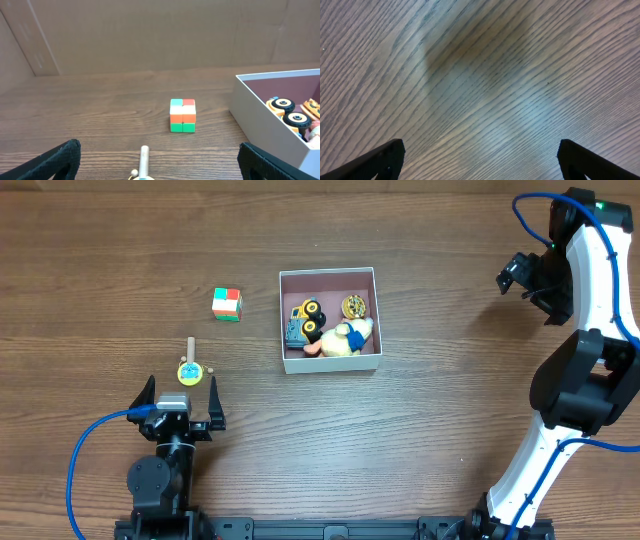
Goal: Pack container
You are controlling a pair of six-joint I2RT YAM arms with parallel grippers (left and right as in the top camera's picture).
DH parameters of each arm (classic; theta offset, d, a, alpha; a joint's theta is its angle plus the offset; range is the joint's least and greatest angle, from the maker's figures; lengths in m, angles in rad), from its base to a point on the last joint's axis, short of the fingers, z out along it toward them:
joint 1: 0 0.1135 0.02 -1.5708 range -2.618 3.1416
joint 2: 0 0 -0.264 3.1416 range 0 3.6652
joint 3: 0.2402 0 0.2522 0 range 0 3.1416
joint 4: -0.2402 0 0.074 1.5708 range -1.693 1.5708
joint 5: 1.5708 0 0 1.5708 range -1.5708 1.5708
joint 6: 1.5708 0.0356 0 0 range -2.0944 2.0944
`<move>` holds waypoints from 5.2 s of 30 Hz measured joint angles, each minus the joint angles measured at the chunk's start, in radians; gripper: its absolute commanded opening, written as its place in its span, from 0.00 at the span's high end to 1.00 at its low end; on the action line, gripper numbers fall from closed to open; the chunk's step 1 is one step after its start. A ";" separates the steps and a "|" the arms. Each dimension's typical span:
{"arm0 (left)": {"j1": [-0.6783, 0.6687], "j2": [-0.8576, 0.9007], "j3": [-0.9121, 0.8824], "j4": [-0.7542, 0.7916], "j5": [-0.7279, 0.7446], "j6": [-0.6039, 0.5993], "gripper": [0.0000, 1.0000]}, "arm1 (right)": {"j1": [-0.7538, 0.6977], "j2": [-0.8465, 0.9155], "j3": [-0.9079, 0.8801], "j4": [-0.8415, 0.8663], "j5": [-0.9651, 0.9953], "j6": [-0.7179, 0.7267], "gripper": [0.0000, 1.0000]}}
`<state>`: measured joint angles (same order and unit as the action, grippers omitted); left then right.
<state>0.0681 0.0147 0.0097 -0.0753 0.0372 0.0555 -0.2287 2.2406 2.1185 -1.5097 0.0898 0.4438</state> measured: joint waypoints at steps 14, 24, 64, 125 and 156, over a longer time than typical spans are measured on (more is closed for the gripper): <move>0.000 0.000 0.000 0.023 0.095 -0.003 0.00 | 0.000 0.000 0.000 0.018 -0.009 0.000 0.00; 0.000 0.044 0.204 -0.174 0.237 0.033 0.00 | 0.000 0.000 0.000 0.018 -0.012 0.000 0.00; -0.013 1.733 1.708 -1.059 0.137 -0.031 0.00 | 0.000 0.000 -0.003 0.018 -0.015 0.000 0.00; -0.080 2.260 1.878 -0.980 0.054 0.031 0.32 | 0.000 0.000 -0.003 0.017 -0.015 0.000 0.00; -0.080 2.262 2.057 -1.124 0.065 0.033 0.56 | 0.000 0.000 -0.003 0.149 -0.015 -0.001 0.00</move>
<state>-0.0116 2.2768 2.0666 -1.1995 0.1024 0.0887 -0.2283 2.2406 2.1155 -1.3605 0.0746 0.4431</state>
